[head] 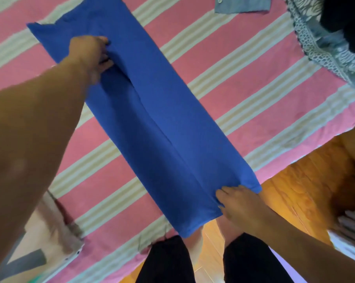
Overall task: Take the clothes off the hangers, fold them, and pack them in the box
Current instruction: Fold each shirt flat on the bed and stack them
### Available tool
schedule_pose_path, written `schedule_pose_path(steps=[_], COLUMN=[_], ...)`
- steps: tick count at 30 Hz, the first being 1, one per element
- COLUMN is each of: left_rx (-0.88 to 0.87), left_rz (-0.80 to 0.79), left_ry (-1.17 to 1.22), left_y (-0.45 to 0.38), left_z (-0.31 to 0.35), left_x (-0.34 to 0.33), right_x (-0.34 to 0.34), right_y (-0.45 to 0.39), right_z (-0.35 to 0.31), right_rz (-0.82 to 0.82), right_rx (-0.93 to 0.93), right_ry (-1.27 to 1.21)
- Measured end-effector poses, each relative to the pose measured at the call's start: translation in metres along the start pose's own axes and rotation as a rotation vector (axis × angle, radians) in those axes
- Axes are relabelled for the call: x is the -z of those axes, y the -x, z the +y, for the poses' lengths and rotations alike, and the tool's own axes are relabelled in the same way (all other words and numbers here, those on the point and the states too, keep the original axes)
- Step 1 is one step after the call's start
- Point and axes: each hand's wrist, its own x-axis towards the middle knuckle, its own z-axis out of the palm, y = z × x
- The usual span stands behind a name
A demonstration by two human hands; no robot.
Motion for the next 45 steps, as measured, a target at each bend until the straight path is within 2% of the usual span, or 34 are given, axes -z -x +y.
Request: schedule_pose_path(steps=[3, 7, 12, 16, 18, 23, 25, 27, 30, 31, 34, 36, 40, 45], left_rx=[-0.13, -0.234, -0.27, -0.391, -0.406, -0.28, -0.164, -0.131, -0.207, -0.176, 0.082, 0.213, 0.216, 0.231], left_rz=[0.038, 0.093, 0.0, -0.078, -0.112, -0.038, -0.032, 0.035, 0.281, 0.288, 0.131, 0.014, -0.034, -0.078], left_ry=[0.094, -0.017, -0.046, -0.113, -0.067, -0.07, -0.128, -0.221, -0.357, -0.315, 0.006, 0.174, 0.247, 0.214], left_y=[0.011, 0.024, 0.035, 0.045, 0.044, 0.032, 0.027, 0.032, 0.061, 0.075, 0.118, 0.139, 0.15, 0.147], left_z=[0.004, 0.009, 0.009, 0.03, 0.042, 0.043, 0.023, 0.0, -0.034, -0.048, -0.082, -0.09, -0.099, -0.1], left_x=[0.002, 0.012, 0.011, 0.0, -0.001, 0.011, 0.019, 0.025, 0.024, 0.019, -0.004, -0.018, -0.031, -0.034], right_x=[0.005, 0.024, 0.02, 0.021, 0.027, 0.038, 0.037, 0.04, 0.05, 0.058, 0.089, 0.112, 0.14, 0.178], right_y=[0.008, 0.02, 0.005, 0.005, 0.01, 0.018, 0.016, 0.006, -0.019, -0.03, -0.065, -0.091, -0.147, -0.254], right_z=[-0.009, -0.02, -0.016, -0.007, -0.004, -0.003, -0.002, 0.002, 0.014, 0.018, 0.03, 0.035, 0.028, -0.001], right_rz=[0.045, 0.005, -0.095, -0.091, -0.068, -0.112, -0.149, -0.173, -0.041, 0.023, 0.152, 0.15, 0.137, 0.164], right_rx=[-0.031, -0.051, -0.072, -0.089, -0.091, -0.06, -0.003, 0.036, 0.083, 0.087, 0.085, 0.065, 0.026, 0.179], right_ry=[-0.08, -0.069, 0.025, -0.168, -0.177, -0.155, -0.142, -0.117, -0.117, -0.124, -0.128, -0.125, -0.23, -0.242])
